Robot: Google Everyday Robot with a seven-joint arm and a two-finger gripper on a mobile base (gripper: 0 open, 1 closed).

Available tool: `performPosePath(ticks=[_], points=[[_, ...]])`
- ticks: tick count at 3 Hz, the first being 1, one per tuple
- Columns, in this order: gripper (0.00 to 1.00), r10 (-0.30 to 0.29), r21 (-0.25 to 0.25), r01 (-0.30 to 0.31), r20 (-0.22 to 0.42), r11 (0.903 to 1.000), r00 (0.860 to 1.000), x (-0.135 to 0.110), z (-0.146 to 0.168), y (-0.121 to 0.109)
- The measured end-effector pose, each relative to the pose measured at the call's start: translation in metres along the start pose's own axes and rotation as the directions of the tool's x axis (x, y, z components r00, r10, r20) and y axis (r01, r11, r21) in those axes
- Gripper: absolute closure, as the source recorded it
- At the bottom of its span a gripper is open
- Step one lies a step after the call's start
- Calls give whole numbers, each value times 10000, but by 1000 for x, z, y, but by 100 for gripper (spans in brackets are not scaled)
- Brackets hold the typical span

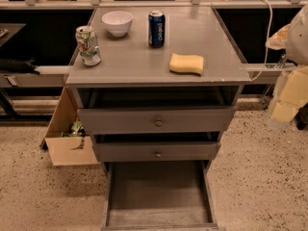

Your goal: Place sponge into bottom drawer

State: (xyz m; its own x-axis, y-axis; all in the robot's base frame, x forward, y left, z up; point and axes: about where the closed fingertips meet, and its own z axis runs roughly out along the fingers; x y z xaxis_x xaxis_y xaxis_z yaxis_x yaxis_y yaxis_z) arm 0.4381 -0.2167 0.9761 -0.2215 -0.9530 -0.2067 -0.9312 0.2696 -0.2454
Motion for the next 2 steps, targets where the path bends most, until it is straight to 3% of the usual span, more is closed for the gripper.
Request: performPosePath(ticks=[1, 2], points=[[0, 0, 1, 0, 0, 10000, 10000, 0, 0, 0], [0, -320, 258, 304, 669, 9992, 9972, -9, 19, -23]])
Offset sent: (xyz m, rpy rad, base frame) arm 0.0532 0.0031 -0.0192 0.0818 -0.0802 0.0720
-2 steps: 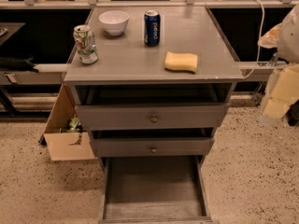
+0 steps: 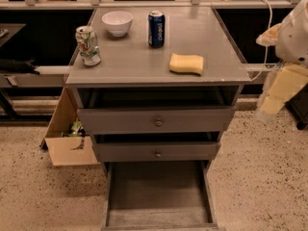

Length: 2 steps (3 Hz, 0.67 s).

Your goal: Place sponge into bottom drawer

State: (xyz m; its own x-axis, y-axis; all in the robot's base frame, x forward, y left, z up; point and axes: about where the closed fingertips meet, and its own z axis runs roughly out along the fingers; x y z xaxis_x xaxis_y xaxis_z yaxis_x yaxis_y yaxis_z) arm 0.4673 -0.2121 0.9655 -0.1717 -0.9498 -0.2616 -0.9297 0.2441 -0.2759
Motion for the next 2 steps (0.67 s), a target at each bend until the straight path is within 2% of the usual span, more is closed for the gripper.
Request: performPosePath(ticks=[1, 2], points=[[0, -180, 66, 176, 718, 9998, 9973, -10, 28, -21], [0, -439, 7, 444, 1637, 9990, 9855, -29, 67, -40]])
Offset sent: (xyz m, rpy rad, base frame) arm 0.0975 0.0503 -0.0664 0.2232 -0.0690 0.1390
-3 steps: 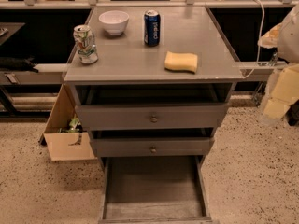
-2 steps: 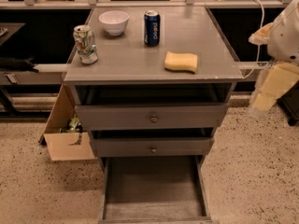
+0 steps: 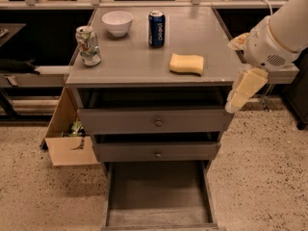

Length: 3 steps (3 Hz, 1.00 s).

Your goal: Place sponge into bottom drawer

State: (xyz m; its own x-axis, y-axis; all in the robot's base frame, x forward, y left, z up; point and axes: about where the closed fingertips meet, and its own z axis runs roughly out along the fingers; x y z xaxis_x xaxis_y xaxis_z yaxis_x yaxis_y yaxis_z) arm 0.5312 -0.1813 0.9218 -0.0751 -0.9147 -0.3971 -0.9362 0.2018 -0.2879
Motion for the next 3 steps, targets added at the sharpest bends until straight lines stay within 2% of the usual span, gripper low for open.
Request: performPosePath(ticks=[1, 2, 3], points=[[0, 26, 61, -26, 75, 10000, 10000, -1, 2, -4], [0, 148, 358, -164, 448, 9992, 9989, -4, 14, -24], [0, 239, 420, -293, 1252, 9987, 9918, -19, 45, -67]])
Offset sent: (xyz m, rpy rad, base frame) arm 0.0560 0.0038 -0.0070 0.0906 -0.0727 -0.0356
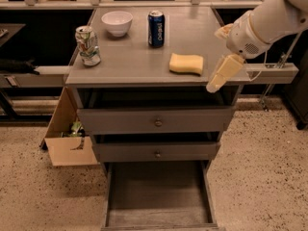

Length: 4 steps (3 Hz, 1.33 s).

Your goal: Place sponge into bottom drawer

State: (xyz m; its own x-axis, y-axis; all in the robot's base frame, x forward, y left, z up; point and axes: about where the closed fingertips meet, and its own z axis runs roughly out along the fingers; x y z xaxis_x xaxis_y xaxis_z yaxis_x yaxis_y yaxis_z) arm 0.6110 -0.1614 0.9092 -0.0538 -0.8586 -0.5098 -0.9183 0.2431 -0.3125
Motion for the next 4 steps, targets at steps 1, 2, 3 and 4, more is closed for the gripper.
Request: performPosePath(ticks=[1, 2, 3, 4], points=[[0, 386, -269, -371, 554, 9989, 9977, -7, 25, -25], [0, 1164, -787, -1088, 999, 9909, 9882, -9, 53, -41], [0, 1547, -971, -1451, 1000, 9846, 9829, -6, 75, -49], [0, 1702, -668, -1657, 677, 9839, 9831, 9, 101, -57]])
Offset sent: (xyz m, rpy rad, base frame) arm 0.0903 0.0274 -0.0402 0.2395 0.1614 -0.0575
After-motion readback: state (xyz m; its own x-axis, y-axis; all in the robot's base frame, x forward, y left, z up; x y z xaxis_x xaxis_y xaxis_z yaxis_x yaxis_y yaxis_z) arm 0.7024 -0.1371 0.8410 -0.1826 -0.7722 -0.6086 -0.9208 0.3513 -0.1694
